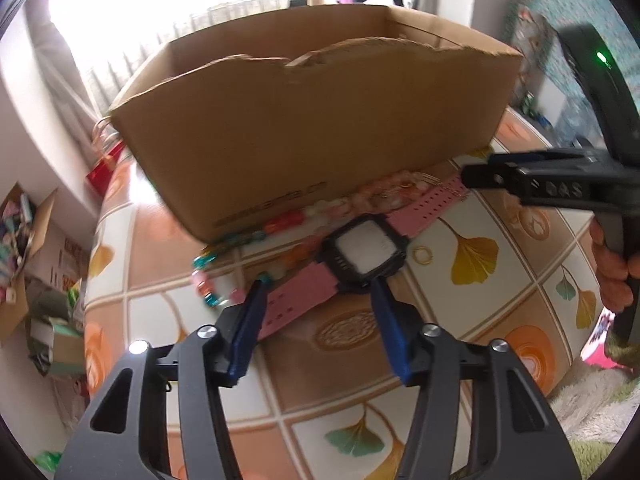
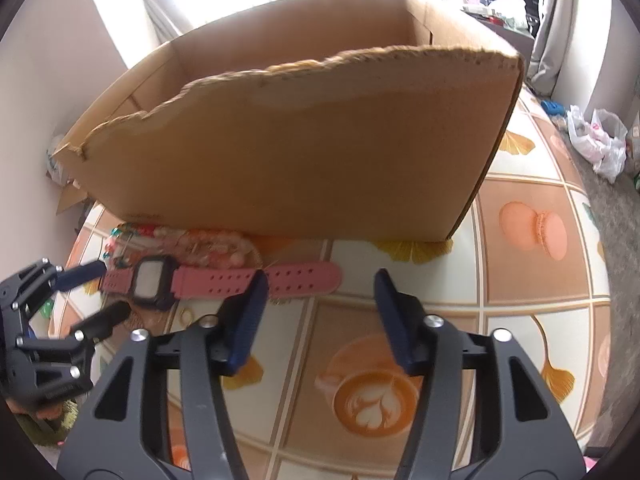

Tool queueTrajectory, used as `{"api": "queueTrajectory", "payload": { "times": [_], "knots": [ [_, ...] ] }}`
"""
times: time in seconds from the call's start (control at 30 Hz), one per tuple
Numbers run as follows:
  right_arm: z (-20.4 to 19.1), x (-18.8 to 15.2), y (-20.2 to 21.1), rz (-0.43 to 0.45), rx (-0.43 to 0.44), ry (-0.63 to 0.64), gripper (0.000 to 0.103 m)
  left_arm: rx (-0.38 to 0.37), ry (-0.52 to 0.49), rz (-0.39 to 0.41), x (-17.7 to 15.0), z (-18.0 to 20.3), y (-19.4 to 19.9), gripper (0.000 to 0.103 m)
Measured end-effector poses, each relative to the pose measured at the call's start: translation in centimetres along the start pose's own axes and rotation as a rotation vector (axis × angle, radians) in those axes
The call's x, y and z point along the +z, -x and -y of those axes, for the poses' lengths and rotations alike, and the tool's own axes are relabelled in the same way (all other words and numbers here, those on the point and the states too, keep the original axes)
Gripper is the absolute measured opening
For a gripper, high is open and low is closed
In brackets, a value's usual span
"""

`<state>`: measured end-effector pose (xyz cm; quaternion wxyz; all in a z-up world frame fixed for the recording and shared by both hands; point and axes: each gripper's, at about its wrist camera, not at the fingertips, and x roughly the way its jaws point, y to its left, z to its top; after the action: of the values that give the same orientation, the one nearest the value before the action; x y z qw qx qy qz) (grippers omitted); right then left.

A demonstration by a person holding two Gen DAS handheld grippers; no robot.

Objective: Organize jewelry

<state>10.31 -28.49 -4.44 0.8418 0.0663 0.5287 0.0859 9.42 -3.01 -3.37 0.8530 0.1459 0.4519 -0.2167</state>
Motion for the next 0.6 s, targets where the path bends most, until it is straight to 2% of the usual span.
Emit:
{"api": "queueTrajectory", "payload": {
  "times": [0.17,0.23,0.37,0.43,0.6],
  "knots": [
    [0.1,1.1,-1.1,0.008,-0.006,0.017,0.036,-0.025,-0.038,0.001,0.9,1.4,-0.3,0.052],
    [0.0,1.5,-1.4,0.009,-0.002,0.024,0.03,-0.049,-0.022,0.0,1.3,1.2,-0.6,0.052],
    [-1.7,1.4,-1.5,0.015,-0.03,0.064,0.027,-0.106,0.031,-0.005,1.9,0.5,-0.8,0.053],
    [-2.5,1.6,-1.6,0.01,-0.045,0.089,0.02,-0.127,0.05,-0.01,2.0,0.4,-1.1,0.053],
    [-3.5,1.8,-1.8,-0.011,-0.062,0.119,0.017,-0.176,0.085,-0.022,1.9,0.1,-1.1,0.053]
  ]
}}
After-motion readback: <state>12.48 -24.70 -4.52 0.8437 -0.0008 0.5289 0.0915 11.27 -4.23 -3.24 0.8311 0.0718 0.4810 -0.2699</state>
